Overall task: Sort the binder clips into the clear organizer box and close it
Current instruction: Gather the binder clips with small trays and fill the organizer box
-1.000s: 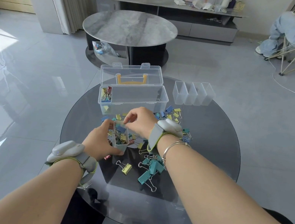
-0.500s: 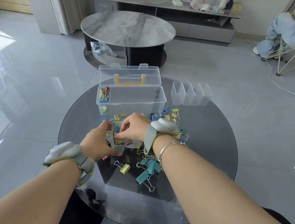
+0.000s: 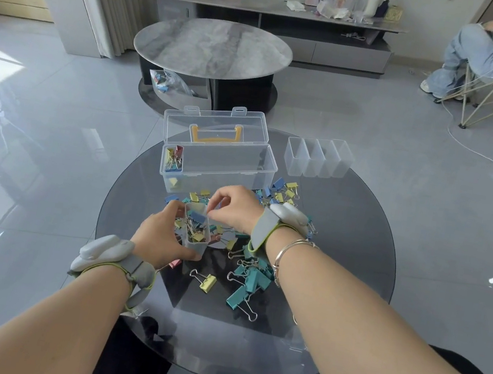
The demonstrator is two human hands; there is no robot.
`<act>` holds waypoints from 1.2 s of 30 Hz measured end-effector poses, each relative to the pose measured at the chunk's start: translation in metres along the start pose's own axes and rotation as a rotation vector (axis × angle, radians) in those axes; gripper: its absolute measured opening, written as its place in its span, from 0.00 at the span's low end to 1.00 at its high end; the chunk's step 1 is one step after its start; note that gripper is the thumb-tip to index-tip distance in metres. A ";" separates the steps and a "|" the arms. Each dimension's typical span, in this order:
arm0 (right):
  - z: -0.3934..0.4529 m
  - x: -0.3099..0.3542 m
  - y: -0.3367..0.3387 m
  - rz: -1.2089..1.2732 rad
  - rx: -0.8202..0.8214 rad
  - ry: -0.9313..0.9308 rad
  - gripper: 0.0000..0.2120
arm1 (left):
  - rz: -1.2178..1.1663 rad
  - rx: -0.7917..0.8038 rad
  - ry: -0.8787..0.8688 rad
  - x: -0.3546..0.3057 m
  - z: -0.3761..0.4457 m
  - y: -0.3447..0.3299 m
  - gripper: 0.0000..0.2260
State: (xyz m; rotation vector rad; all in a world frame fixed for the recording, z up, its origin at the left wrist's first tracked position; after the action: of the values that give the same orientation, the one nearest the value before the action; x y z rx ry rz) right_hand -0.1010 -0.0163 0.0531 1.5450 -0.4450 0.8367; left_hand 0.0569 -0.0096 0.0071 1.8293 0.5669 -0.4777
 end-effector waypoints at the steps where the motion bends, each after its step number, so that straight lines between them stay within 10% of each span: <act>1: 0.000 -0.006 0.003 -0.041 -0.026 -0.031 0.07 | 0.005 -0.004 -0.001 0.000 0.000 0.001 0.38; 10: -0.012 -0.030 -0.021 -0.635 0.340 -0.070 0.17 | 0.045 0.021 0.016 -0.001 -0.002 0.006 0.37; 18: -0.004 -0.012 0.000 -0.016 -0.088 -0.063 0.07 | 0.066 0.006 0.028 -0.001 -0.003 0.005 0.37; 36: -0.003 0.003 -0.011 0.076 -0.004 0.084 0.07 | 0.070 -0.015 0.021 -0.003 -0.006 0.006 0.38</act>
State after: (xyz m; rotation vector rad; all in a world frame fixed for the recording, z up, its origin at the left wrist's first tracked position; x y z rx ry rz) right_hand -0.0918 -0.0107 0.0477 1.4909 -0.4462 0.9551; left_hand 0.0579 -0.0062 0.0153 1.8359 0.5181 -0.4067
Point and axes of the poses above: each hand's wrist, its own z-axis towards the middle knuckle, its own y-axis out of the back of the hand, x = y × z, the point moved 4 cm from there along z, towards the middle knuckle, and after that the axes turned 15 degrees about y, right-handed, at the moved point
